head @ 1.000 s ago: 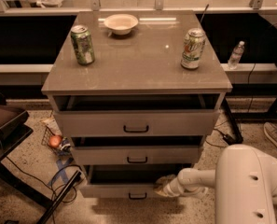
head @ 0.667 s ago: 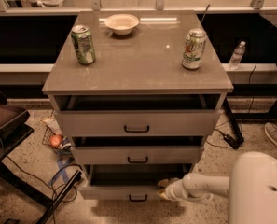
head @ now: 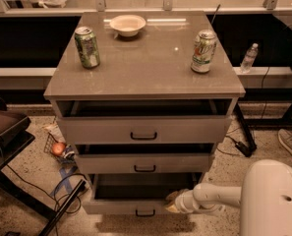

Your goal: Open bottom drawer

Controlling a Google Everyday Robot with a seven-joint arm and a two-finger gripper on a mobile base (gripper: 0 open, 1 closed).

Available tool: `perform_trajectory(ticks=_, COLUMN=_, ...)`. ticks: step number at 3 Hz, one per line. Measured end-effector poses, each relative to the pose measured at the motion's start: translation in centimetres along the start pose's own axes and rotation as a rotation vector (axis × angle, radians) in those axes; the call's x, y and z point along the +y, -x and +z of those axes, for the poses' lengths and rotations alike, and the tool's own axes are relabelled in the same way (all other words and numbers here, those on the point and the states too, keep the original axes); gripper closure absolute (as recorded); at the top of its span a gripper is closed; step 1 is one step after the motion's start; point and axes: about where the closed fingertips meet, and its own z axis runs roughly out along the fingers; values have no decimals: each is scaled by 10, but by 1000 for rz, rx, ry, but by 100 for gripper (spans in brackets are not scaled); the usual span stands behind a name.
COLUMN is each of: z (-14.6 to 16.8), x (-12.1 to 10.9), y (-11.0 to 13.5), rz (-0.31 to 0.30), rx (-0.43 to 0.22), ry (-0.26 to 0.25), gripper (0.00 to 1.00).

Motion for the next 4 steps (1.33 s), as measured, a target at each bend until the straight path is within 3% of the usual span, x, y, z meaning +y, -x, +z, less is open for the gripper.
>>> perform_trajectory(ticks=1, z=-15, x=16, y=-6, rz=-6, rx=-27, ry=12, gripper=100)
perform_trajectory(ticks=2, z=-15, x=17, y=-6, rz=-6, rx=-27, ry=13, gripper=97)
perform_trajectory(ticks=4, z=-13, x=19, y=-4, rz=-7, rx=-28, ry=19, gripper=51)
